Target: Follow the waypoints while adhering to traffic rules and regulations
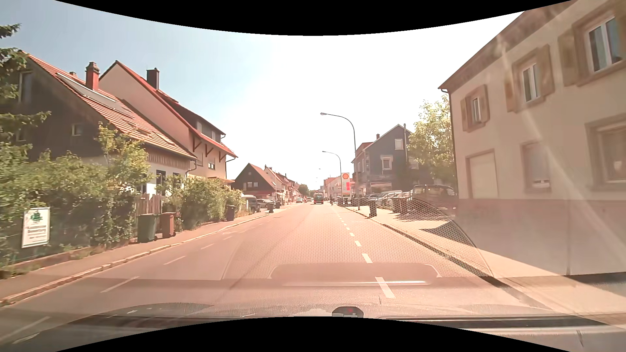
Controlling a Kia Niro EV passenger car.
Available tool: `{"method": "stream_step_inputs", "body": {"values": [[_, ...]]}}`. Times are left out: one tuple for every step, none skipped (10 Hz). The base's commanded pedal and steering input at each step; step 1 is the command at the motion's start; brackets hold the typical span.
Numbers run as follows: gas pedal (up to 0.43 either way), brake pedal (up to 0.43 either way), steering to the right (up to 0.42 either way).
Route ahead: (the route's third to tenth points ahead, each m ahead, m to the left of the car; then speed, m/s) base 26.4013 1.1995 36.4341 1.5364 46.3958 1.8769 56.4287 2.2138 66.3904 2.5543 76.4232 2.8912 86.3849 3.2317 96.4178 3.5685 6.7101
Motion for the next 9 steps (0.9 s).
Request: {"method": "stream_step_inputs", "body": {"values": [[0.087,0.0,-0.003],[0.087,0.0,-0.003],[0.079,0.0,-0.003],[0.079,0.0,-0.001],[0.079,0.0,0.003],[0.079,0.0,0.004],[0.079,0.0,0.002],[0.079,0.0,0.0],[0.079,0.0,0.001]]}}
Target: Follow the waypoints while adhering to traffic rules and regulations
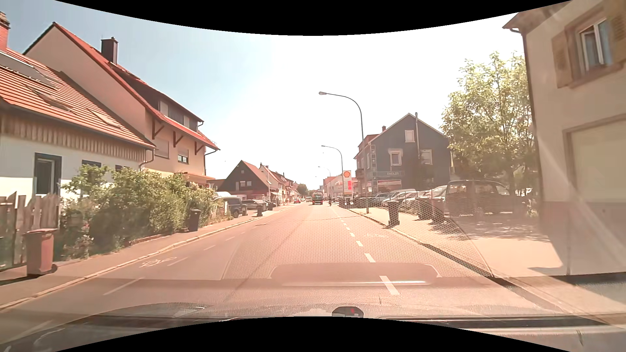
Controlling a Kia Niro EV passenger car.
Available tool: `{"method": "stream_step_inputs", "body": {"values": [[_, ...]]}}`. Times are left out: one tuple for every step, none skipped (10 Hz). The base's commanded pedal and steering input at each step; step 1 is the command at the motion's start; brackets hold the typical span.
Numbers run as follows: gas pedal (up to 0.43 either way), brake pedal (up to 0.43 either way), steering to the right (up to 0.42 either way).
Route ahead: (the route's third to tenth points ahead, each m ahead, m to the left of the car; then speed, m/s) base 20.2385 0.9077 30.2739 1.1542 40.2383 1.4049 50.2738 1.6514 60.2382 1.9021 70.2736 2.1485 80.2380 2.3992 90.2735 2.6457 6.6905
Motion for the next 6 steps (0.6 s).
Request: {"method": "stream_step_inputs", "body": {"values": [[0.079,0.0,0.003],[0.079,0.0,0.002],[0.079,0.0,-0.001],[0.079,0.0,-0.003],[0.079,0.0,-0.003],[0.079,0.0,-0.003]]}}
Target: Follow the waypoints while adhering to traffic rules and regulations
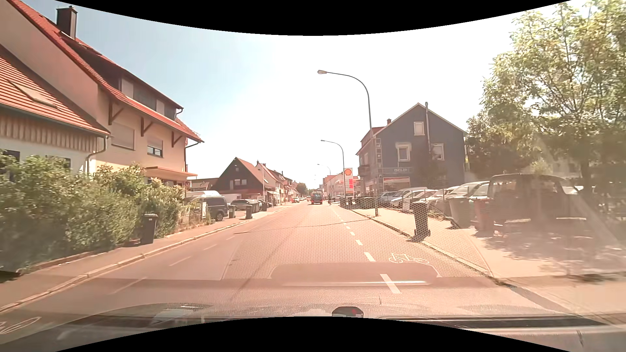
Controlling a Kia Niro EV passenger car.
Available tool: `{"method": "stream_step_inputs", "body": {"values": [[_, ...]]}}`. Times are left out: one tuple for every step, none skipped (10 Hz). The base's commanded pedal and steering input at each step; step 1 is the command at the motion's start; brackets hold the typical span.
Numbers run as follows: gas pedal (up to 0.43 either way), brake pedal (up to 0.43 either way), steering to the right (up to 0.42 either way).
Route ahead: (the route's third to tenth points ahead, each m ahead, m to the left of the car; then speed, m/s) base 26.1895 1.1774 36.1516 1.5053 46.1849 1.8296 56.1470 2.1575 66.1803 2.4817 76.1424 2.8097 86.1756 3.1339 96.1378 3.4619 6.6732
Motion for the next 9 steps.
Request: {"method": "stream_step_inputs", "body": {"values": [[0.079,0.0,-0.003],[0.079,0.0,-0.003],[0.079,0.0,-0.003],[0.079,0.0,-0.003],[0.079,0.0,-0.003],[0.079,0.0,-0.003],[0.079,0.0,-0.003],[0.079,0.0,-0.003],[0.079,0.0,-0.003]]}}
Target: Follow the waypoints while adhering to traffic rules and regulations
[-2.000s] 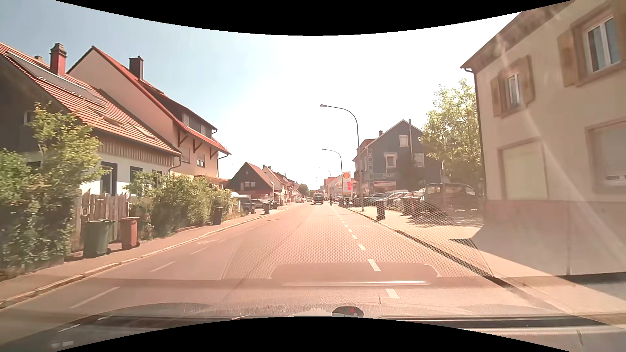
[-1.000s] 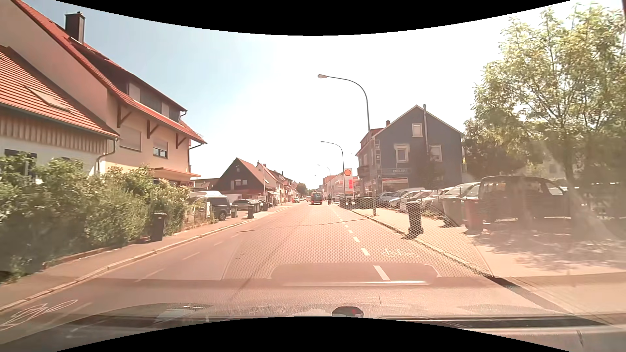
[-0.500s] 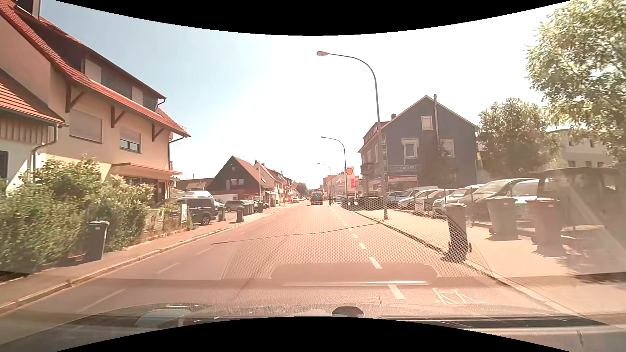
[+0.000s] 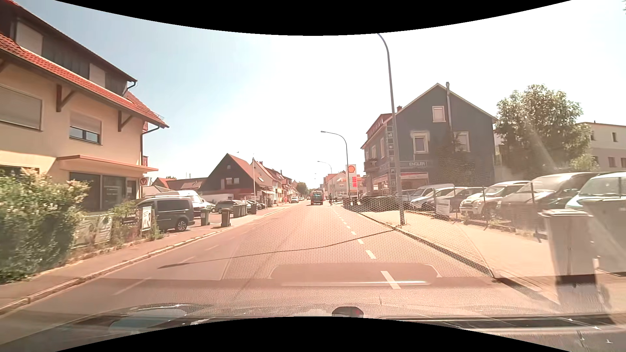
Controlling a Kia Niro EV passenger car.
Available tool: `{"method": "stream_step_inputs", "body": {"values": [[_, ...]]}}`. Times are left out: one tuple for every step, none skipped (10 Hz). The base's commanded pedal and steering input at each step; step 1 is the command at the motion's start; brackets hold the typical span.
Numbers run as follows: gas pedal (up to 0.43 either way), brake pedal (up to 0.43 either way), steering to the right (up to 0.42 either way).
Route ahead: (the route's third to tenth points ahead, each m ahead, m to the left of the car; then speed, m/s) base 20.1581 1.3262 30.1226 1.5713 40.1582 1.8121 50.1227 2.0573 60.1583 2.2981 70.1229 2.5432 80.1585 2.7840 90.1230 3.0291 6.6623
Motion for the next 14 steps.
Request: {"method": "stream_step_inputs", "body": {"values": [[0.079,0.0,-0.003],[0.079,0.0,-0.003],[0.079,0.0,-0.004],[0.079,0.0,-0.004],[0.079,0.0,-0.004],[0.079,0.0,-0.004],[0.079,0.0,-0.004],[0.079,0.0,-0.004],[0.079,0.0,-0.004],[0.079,0.0,-0.004],[0.079,0.0,-0.004],[0.079,0.0,-0.004],[0.079,0.0,-0.004],[0.079,0.0,-0.004]]}}
